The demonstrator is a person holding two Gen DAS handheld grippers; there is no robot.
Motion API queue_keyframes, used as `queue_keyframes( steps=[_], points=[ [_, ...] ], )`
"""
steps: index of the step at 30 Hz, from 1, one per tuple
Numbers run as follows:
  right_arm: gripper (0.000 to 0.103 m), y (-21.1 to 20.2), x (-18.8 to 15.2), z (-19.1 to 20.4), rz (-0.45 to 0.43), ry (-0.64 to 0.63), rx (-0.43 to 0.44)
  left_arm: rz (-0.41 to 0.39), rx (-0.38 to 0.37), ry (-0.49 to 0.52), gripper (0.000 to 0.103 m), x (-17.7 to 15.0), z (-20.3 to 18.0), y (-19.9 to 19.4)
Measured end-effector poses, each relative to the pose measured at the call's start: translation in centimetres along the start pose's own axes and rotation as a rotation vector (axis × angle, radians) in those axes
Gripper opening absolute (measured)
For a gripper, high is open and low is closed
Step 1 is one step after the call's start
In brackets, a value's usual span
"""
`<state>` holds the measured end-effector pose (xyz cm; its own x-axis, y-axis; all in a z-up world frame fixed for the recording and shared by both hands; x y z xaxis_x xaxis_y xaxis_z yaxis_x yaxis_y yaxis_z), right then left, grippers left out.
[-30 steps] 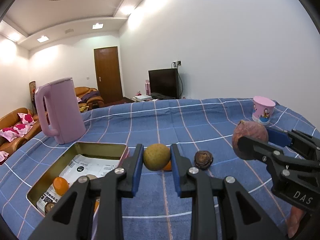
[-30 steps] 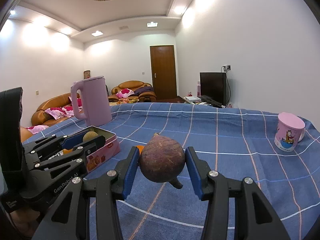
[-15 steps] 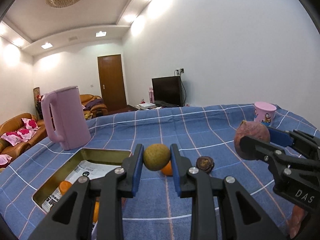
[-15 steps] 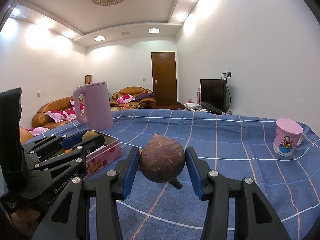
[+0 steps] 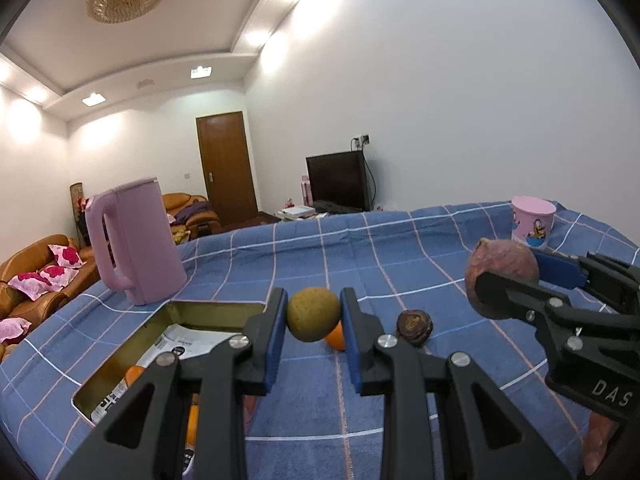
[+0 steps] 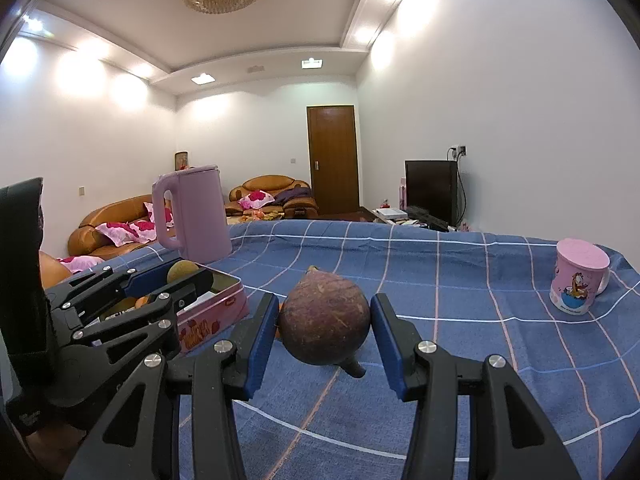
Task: Organize fruits
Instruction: 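Lift the yellow-green fruit with the left gripper while the right gripper holds the purple fruit up, then carry the yellow-green fruit in the left gripper while the right gripper carries the purple fruit over the tin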
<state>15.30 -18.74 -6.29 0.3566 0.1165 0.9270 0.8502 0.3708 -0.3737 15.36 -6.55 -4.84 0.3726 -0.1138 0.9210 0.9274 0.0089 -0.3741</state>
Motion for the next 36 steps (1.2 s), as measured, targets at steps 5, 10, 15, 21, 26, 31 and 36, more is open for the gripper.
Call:
queue_keyframes(
  steps=[5,10,15,21,26,31,36],
  points=[
    [0.050,0.7,0.2,0.4,0.016,-0.010,-0.001,0.027,0.007,-0.019,0.028,-0.2,1.2,0.5],
    [0.050,1.5,0.9,1.2,0.023,-0.031,0.010,0.038,0.029,-0.032,0.028,-0.3,2.9,0.7],
    [0.050,2.6,1.6,2.4,0.035,-0.048,0.038,0.057,0.054,-0.034,0.028,-0.6,4.6,1.1],
    [0.050,4.1,3.2,5.0,0.044,-0.082,0.082,0.088,0.086,-0.059,0.028,-0.8,7.3,1.8],
    [0.050,5.9,4.1,7.4,0.060,-0.111,0.121,0.115,0.126,-0.077,0.028,-0.9,10.3,2.5],
    [0.050,7.8,4.3,9.9,0.079,-0.130,0.159,0.147,0.166,-0.098,0.028,-1.3,13.6,3.2],
    [0.050,9.4,4.1,12.4,0.097,-0.149,0.187,0.198,0.175,-0.127,0.028,-2.1,15.9,4.5]
  ],
)
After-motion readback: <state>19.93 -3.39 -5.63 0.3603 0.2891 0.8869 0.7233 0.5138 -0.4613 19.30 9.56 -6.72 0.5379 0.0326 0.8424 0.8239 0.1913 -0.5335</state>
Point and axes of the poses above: each gripper's, at about its wrist camera, not at the fingertips, and y roughly the way its jaws point, z to its left, x to its top, the point moved 10 cm from there along y, roughly the way its jaws point, and after that the axes turned 4 degrees about z, right-handed, at the moved point
